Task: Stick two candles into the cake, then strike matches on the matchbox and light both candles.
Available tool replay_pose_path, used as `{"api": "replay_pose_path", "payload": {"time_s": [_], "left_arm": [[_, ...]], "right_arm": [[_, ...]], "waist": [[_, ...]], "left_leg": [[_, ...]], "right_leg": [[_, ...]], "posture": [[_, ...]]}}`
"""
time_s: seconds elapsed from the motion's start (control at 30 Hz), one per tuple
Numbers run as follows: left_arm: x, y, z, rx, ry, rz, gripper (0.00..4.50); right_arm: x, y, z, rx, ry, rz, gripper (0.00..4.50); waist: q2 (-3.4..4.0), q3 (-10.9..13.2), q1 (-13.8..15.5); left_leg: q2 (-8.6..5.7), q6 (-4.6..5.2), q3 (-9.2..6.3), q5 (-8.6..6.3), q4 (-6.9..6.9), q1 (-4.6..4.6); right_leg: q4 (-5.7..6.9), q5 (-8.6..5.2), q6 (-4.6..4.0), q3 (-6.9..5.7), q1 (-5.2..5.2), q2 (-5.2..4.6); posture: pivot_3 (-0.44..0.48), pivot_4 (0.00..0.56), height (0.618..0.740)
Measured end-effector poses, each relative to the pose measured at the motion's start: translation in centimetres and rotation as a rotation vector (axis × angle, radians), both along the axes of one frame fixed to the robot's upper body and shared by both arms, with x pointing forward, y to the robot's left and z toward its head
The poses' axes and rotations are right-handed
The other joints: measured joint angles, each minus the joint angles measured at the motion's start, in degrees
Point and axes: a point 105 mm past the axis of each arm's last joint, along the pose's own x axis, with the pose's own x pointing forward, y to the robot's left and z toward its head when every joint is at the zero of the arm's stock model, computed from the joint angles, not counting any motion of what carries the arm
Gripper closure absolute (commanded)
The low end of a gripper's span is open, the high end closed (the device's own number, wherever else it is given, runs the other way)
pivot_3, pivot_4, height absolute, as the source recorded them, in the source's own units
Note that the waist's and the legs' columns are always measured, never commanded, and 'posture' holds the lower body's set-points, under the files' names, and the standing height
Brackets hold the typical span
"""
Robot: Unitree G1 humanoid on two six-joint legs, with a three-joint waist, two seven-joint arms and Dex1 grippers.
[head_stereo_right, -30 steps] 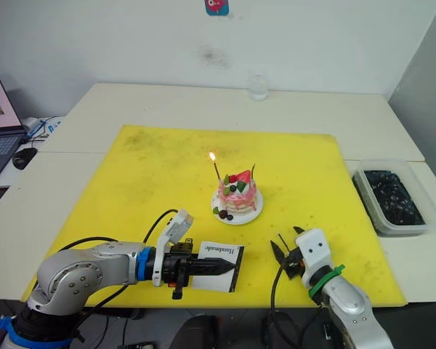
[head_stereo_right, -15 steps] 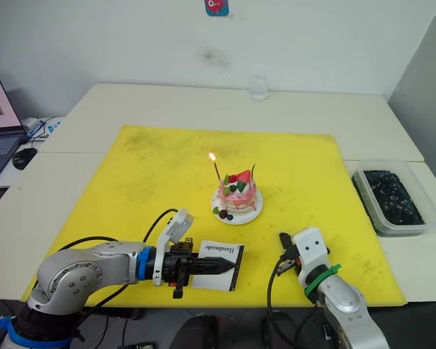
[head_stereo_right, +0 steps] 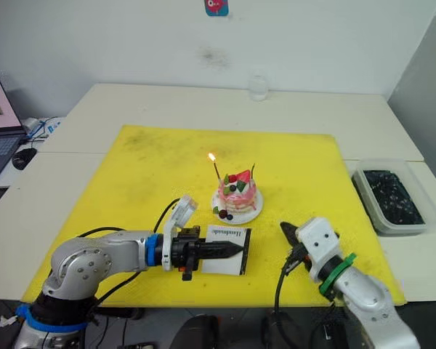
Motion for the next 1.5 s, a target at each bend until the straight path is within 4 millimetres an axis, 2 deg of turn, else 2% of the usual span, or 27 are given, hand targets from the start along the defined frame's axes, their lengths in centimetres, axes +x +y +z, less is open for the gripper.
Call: {"api": "replay_pose_path", "payload": {"time_s": [0.2,0.53,1.5], "left_arm": [[1.2,0.2,0.3,-0.005,0.001,0.015,4.50],[1.2,0.1,0.6,-0.012,-0.005,0.005,4.50],[2.0,-0.5,0.4,-0.021,0.003,0.071,4.50]], "right_arm": [[-2.1,1.5,1.9,-0.175,-0.058,0.282,4.46],[-2.6,3.3,1.6,-0.328,-0.069,0.456,4.46],[-0.3,4.3,-0.2,-0.455,-0.105,0.469,4.46]], "waist": [[-0.01,0.01,-0.01],[-0.03,0.02,0.01],[-0.03,0.02,0.03]], "left_leg": [[-0.02,0.00,-0.02,0.00,-0.03,-0.03],[-0.02,0.00,0.01,0.00,0.01,-0.03],[-0.03,0.00,0.01,0.01,0.03,-0.03]], "right_leg": [[-0.03,-0.02,-0.02,-0.02,-0.01,0.09],[-0.02,-0.01,0.00,0.02,0.00,0.08],[0.00,0.00,0.01,0.01,0.01,0.07]], "posture": [[0.000,0.150,0.740],[0.000,0.150,0.740],[0.000,0.150,0.740]]}}
